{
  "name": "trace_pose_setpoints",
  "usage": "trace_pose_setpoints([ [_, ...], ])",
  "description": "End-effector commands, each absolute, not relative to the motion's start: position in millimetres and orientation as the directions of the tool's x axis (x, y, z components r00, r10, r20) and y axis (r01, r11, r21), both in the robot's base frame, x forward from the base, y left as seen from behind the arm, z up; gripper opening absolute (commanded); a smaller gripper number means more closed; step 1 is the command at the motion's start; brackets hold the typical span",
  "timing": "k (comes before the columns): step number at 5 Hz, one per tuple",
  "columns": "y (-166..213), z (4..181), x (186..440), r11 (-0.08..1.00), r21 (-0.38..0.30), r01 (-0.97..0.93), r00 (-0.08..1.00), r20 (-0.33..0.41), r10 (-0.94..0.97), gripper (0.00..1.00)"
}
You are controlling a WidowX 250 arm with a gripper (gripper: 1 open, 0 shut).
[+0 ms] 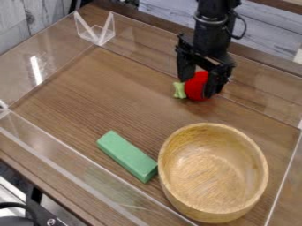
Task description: Move the red object to the left side of the table
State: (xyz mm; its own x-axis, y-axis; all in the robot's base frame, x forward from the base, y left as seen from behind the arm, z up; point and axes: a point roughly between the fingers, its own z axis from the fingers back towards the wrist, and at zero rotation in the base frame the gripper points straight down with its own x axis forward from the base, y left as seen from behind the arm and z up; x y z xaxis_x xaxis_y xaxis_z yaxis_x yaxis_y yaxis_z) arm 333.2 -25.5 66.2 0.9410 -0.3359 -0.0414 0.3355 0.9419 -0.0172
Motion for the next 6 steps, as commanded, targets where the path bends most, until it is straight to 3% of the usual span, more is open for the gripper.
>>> trace_pose_setpoints([
  [1, -25.8, 77.6, 352.1, 0.925, -0.005, 0.380, 0.924, 0.047, -0.379, 1.00],
  [6, -1.0, 64.9, 375.8, 0.936, -0.020, 0.352, 0.933, 0.093, -0.349, 1.00],
])
